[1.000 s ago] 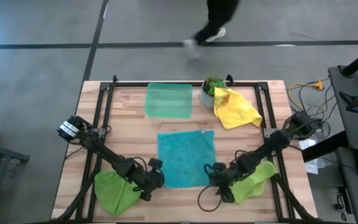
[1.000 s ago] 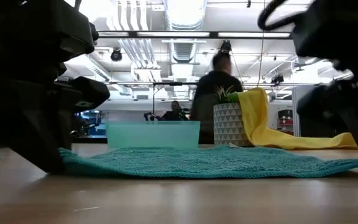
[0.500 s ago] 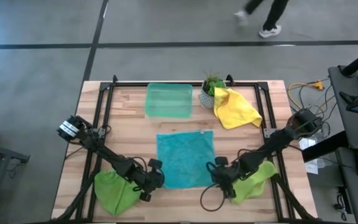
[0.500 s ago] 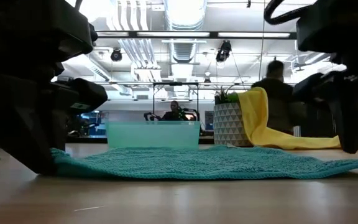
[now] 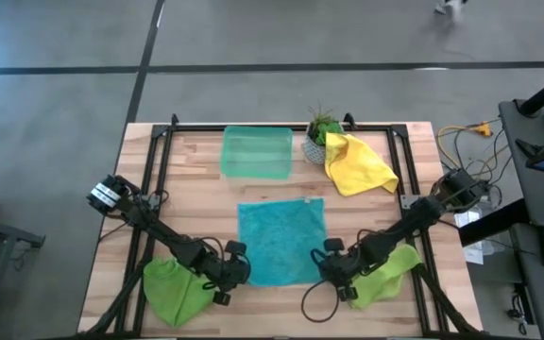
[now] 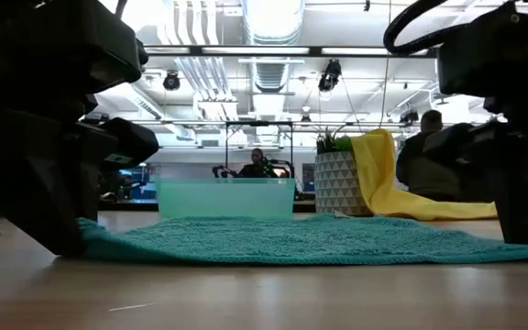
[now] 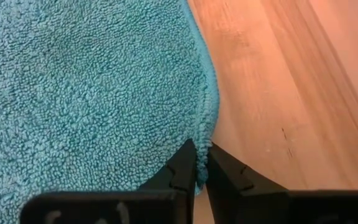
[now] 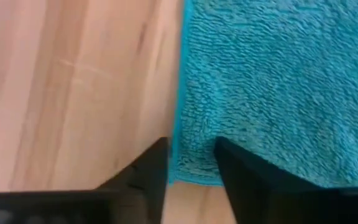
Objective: Fold microfiber towels
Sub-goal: Fold the blue microfiber towel
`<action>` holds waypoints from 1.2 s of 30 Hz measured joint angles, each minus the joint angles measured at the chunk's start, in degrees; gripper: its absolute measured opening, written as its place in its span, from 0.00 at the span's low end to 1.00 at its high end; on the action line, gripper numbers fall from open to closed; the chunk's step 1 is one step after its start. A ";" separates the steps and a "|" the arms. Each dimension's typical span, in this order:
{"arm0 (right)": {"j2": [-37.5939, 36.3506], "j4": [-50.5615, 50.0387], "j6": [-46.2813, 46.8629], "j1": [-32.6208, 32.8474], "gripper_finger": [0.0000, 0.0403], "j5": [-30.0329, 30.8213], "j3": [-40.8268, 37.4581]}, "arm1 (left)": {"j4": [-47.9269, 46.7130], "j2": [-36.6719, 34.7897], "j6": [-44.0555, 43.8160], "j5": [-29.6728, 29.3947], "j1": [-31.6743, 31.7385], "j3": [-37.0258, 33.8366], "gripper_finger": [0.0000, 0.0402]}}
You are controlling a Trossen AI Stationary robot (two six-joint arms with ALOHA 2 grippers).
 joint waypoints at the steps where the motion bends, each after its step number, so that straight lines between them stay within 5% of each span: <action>1: -0.02 -0.35 0.35 -0.02 0.24 0.10 0.00 | 0.06 -0.37 0.00 -0.12 0.00 -0.01 0.03; 6: -1.90 -2.61 1.98 -0.04 0.04 -0.81 -0.12 | 0.26 -2.76 0.00 -0.38 0.00 -0.44 0.00; 14: -9.01 -5.04 6.37 0.02 0.02 -7.34 1.14 | -0.14 -9.46 -0.02 1.29 0.03 -2.71 0.00; 20: -13.15 -4.66 8.62 0.01 0.02 -11.41 2.26 | 4.42 -10.67 -3.21 11.12 0.01 -2.53 0.00; 36: -14.26 -7.23 10.14 -2.53 0.02 -11.65 1.49 | 1.19 -14.84 -3.05 5.10 1.01 -3.37 0.00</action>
